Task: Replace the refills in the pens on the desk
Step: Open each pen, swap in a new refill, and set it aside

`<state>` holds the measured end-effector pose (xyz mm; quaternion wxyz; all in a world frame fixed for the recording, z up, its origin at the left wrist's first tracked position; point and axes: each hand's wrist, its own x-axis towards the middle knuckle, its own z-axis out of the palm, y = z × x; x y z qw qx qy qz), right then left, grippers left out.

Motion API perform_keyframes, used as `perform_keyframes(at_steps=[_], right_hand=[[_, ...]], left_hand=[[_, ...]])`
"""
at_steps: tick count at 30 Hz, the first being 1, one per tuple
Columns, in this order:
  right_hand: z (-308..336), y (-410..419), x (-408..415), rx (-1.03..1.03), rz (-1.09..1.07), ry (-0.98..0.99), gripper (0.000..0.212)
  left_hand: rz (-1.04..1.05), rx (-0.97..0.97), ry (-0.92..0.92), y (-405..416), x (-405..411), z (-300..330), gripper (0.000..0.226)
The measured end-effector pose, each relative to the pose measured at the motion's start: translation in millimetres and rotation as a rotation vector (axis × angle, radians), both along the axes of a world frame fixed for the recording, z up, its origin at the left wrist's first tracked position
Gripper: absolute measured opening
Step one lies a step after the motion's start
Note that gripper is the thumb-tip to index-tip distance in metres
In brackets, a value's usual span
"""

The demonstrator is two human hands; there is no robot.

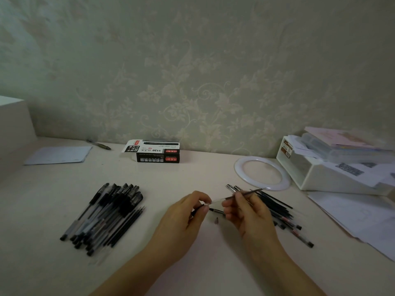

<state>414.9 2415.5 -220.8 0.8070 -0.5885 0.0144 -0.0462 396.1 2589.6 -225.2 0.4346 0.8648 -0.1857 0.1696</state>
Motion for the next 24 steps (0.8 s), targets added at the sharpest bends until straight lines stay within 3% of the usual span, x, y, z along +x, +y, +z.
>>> perform_keyframes(at_steps=[7,14,20,24], right_hand=[[-1,0,0,-0.062,0.05,-0.048,0.014],[0,5,-10,-0.581,0.249,-0.252,0.015],[2,-5,-8,-0.857,0.054,-0.319,0.013],[-3,-6,-7,-1.01,0.073,-0.364,0.013]], left_hand=[[-0.02,-0.004,-0.001,0,1,0,0.011],[-0.081,-0.014,0.011,-2,0,-1,0.023],[-0.04,-0.065,0.001,3,3,1,0.025],[-0.039,-0.028,-0.009,3,2,1,0.023]])
